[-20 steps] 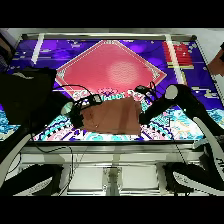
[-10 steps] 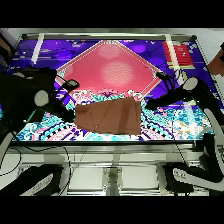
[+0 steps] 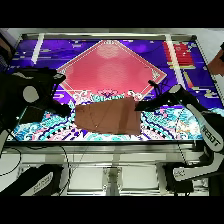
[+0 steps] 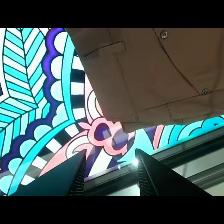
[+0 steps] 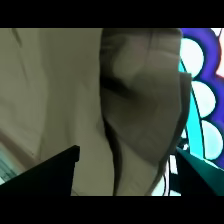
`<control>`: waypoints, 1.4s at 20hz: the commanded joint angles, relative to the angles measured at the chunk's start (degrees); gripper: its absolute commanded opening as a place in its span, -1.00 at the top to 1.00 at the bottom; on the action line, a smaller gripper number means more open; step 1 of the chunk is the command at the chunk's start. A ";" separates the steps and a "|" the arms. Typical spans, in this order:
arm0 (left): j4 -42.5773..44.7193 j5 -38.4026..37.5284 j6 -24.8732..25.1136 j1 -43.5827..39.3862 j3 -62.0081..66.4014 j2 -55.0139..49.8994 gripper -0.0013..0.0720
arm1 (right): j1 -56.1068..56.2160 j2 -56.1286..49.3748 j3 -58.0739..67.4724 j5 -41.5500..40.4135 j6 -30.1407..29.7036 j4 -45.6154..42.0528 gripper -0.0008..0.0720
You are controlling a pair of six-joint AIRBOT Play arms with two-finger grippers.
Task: Fold the clothes and pants, and hang the long-sleeved shirts on hangers.
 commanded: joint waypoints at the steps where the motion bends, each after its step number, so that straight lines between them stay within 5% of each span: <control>1: -0.22 0.15 -0.81 0.28 0.00 0.04 -0.08 | 3.76 -3.02 -0.04 -3.04 0.37 1.79 -0.72; 4: -0.22 0.13 -1.25 0.28 0.00 0.04 -0.08 | 7.39 -4.42 -0.04 -3.76 0.35 3.56 -0.56; 6: -0.22 0.13 -1.25 0.28 0.00 0.04 -0.08 | 9.35 -4.42 0.42 -3.72 0.26 4.46 0.06; 8: -0.20 0.13 -1.22 0.28 0.00 0.04 -0.08 | 9.94 -4.42 2.14 -2.38 0.31 4.44 0.94; 12: -0.13 0.13 -1.25 0.28 0.00 0.04 -0.08 | 5.01 -3.26 9.38 3.93 1.95 0.52 0.96; 15: 0.04 0.13 -1.27 0.28 0.00 0.04 -0.08 | -4.37 -1.53 16.48 11.89 7.72 -13.33 0.96; 19: 0.02 0.13 -2.32 0.28 0.00 0.04 -0.08 | -21.38 1.49 20.61 12.63 17.40 -30.99 0.96; 28: 0.02 0.20 -2.49 0.28 0.00 0.04 -0.08 | -54.34 2.05 20.90 7.72 18.43 -32.96 0.95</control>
